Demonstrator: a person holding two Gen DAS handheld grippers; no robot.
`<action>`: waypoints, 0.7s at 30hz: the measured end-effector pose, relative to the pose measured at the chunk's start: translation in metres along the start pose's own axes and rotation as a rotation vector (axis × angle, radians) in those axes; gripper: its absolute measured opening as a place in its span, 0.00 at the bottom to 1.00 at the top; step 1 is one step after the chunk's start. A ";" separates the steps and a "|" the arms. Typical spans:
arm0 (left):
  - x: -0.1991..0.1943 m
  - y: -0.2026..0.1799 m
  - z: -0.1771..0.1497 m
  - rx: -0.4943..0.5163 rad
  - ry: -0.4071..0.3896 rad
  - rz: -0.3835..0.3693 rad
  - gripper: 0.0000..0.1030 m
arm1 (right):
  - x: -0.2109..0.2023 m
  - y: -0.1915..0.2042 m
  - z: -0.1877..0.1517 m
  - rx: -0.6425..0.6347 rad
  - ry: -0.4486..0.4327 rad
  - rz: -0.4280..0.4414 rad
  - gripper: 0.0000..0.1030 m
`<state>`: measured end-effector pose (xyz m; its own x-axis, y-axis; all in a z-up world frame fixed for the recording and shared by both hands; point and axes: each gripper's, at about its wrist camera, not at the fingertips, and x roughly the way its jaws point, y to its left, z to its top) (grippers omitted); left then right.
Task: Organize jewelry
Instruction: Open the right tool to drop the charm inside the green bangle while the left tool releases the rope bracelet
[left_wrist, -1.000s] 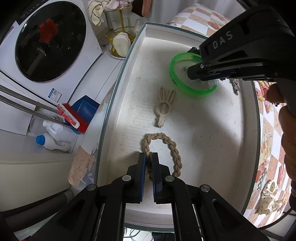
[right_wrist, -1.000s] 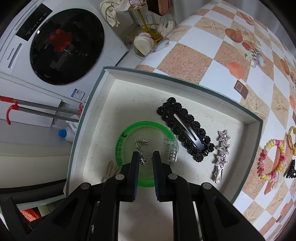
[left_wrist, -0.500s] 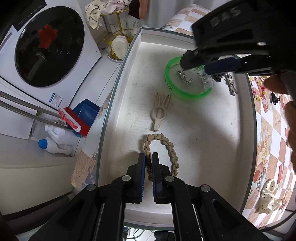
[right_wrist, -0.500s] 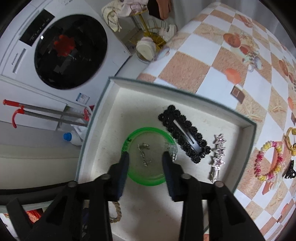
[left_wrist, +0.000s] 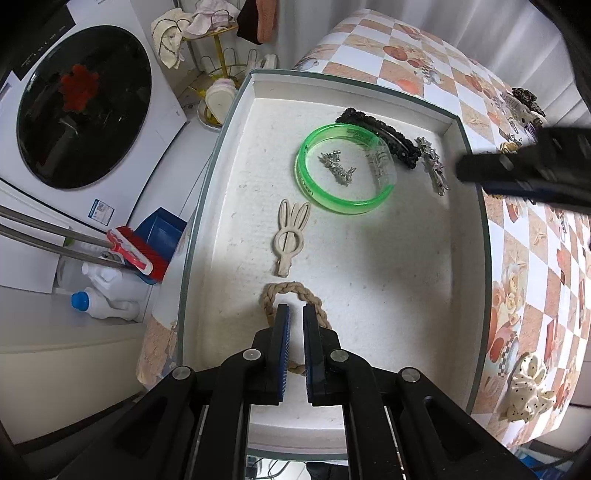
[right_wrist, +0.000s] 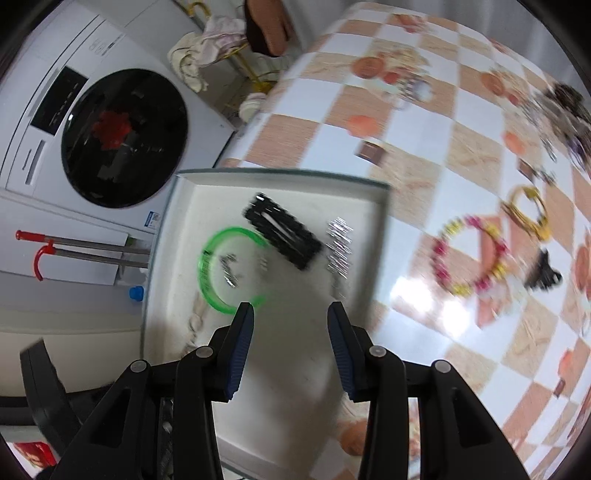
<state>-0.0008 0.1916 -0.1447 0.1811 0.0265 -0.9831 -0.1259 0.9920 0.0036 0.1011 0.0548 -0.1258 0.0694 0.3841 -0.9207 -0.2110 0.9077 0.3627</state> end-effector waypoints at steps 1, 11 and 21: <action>-0.001 -0.001 0.001 0.005 0.000 0.000 0.11 | -0.003 -0.006 -0.003 0.009 0.001 -0.001 0.44; -0.011 -0.021 0.008 0.064 -0.006 -0.009 0.11 | -0.029 -0.049 -0.037 0.099 -0.001 -0.015 0.55; -0.028 -0.035 0.015 0.091 -0.038 -0.004 1.00 | -0.054 -0.075 -0.079 0.162 -0.004 -0.006 0.72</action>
<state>0.0135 0.1579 -0.1145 0.2189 0.0258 -0.9754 -0.0364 0.9992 0.0183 0.0362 -0.0477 -0.1149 0.0740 0.3793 -0.9223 -0.0510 0.9251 0.3763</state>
